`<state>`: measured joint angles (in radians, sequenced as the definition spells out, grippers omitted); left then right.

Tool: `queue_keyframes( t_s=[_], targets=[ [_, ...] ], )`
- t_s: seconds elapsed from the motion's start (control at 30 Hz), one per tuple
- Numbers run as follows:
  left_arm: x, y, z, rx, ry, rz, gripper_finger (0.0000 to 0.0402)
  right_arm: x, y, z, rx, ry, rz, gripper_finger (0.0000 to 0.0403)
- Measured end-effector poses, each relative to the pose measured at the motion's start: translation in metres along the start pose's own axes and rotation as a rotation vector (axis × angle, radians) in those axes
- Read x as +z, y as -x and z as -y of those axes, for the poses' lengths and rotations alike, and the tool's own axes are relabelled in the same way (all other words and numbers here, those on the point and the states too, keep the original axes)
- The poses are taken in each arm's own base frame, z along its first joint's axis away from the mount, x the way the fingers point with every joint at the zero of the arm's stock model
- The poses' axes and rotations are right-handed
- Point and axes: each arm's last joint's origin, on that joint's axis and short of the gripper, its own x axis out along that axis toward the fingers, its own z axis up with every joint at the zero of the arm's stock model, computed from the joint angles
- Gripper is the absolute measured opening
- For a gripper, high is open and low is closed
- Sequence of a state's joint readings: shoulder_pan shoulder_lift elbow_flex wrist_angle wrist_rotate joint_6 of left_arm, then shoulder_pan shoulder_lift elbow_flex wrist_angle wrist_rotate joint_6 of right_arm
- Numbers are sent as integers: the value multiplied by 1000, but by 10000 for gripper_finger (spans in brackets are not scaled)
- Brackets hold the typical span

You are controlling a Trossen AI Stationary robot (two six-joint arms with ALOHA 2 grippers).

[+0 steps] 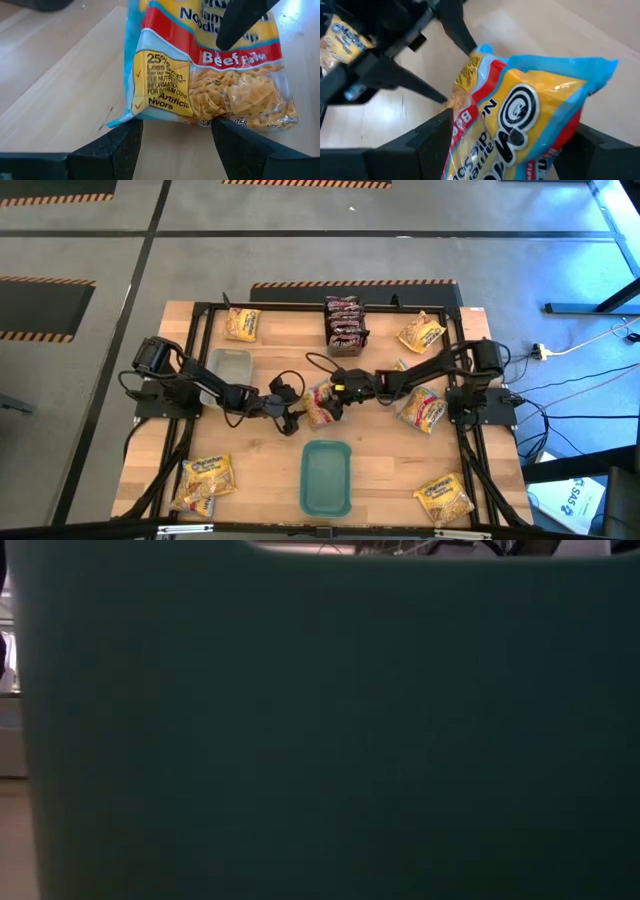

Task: Sort Maruchan noodles
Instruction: Put the blue noodle pack into the blue bin

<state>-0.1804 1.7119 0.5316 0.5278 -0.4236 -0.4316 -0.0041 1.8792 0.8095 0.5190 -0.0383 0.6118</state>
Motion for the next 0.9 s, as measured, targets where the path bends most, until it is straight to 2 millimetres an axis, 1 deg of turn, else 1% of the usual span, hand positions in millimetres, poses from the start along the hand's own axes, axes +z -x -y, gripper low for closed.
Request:
queue_keyframes(
  t_s=[0.1, 0.2, 0.5, 0.63, 0.77, 0.9],
  targets=[
    [0, 0, 0, 1, -1, 0, 232, 1, -1, -1, 9, 33, 0, 273],
    [0, 0, 0, 2, -11, 1, 232, 3, -1, -2, 22, 54, 4, 256],
    [1, 0, 0, 1, -25, 10, 232, 1, -1, -3, 33, 143, -23, 150],
    [4, 5, 1, -13, -24, 5, 232, 2, 1, -4, 41, 191, -34, 114],
    [14, 16, 2, -67, -17, -5, 233, 4, 8, -6, 36, 257, -65, 96],
    [29, 29, -2, -120, 18, 11, 249, 10, 18, -10, 24, 351, -66, 95]
  ],
)
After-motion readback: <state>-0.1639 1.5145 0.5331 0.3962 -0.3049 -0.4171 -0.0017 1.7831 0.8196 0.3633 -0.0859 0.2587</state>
